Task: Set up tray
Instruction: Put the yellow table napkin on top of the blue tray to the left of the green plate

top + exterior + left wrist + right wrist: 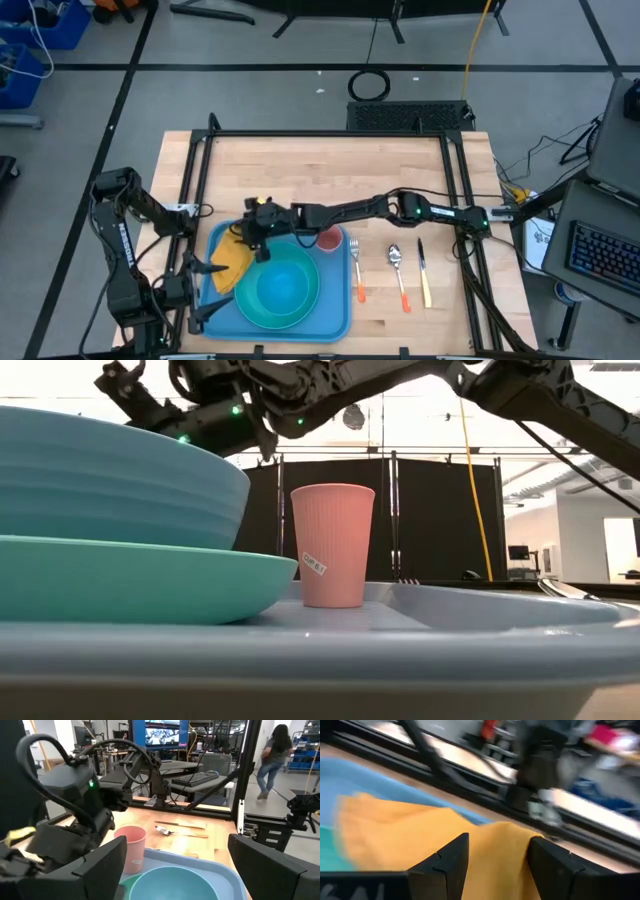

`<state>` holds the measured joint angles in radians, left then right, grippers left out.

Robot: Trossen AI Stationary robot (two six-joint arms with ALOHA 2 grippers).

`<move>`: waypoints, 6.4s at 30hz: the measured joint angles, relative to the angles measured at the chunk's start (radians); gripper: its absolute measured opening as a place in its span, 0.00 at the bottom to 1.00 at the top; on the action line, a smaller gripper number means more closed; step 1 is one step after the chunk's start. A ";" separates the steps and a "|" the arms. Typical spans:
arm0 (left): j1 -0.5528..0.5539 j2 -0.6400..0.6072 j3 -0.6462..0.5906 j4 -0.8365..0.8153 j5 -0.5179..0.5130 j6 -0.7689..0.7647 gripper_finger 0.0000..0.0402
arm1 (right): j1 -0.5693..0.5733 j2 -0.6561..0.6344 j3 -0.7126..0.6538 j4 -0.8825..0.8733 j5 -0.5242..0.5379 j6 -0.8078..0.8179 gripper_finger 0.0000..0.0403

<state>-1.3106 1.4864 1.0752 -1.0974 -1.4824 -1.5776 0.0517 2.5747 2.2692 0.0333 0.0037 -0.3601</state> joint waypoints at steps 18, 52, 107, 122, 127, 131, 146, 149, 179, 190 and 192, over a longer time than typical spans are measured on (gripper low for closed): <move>0.001 0.000 0.000 0.003 0.023 0.003 0.88 | -0.053 -0.051 -0.002 -0.121 0.138 0.118 0.48; 0.171 0.000 0.000 0.166 0.166 0.017 0.88 | 0.041 -0.673 -0.668 -0.088 -0.003 0.169 0.34; 0.443 0.000 -0.216 0.662 0.909 0.647 0.87 | 0.204 -1.198 -1.470 0.455 0.210 0.375 0.33; 0.408 0.000 -0.217 0.643 0.906 0.581 0.87 | 0.204 -1.198 -1.469 0.455 0.210 0.376 0.33; 0.395 0.000 -0.217 0.494 0.972 0.428 0.87 | 0.204 -1.198 -1.469 0.455 0.210 0.391 0.33; 0.386 0.000 -0.217 0.389 1.021 0.352 0.87 | 0.204 -1.198 -1.469 0.455 0.209 0.397 0.33; 0.412 -0.002 -0.037 0.085 1.054 0.380 0.87 | 0.204 -1.198 -1.469 0.442 0.209 0.399 0.33; 0.400 -0.002 -0.039 0.071 1.075 0.340 0.87 | 0.204 -1.198 -1.469 0.437 0.209 0.401 0.33; 0.310 0.141 -0.067 -0.065 1.325 0.109 0.87 | 0.203 -1.197 -1.469 0.432 0.209 0.401 0.33; 0.310 0.135 0.002 -0.194 1.382 0.128 0.87 | 0.203 -1.197 -1.469 0.429 0.207 0.401 0.33; 0.310 0.135 0.026 -0.226 1.410 0.113 0.87 | 0.203 -1.197 -1.469 0.429 0.207 0.401 0.33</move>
<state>-1.0010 1.6210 1.1016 -1.3235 -0.0722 -1.4650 0.2550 1.3777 0.8005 0.4622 0.2108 0.0414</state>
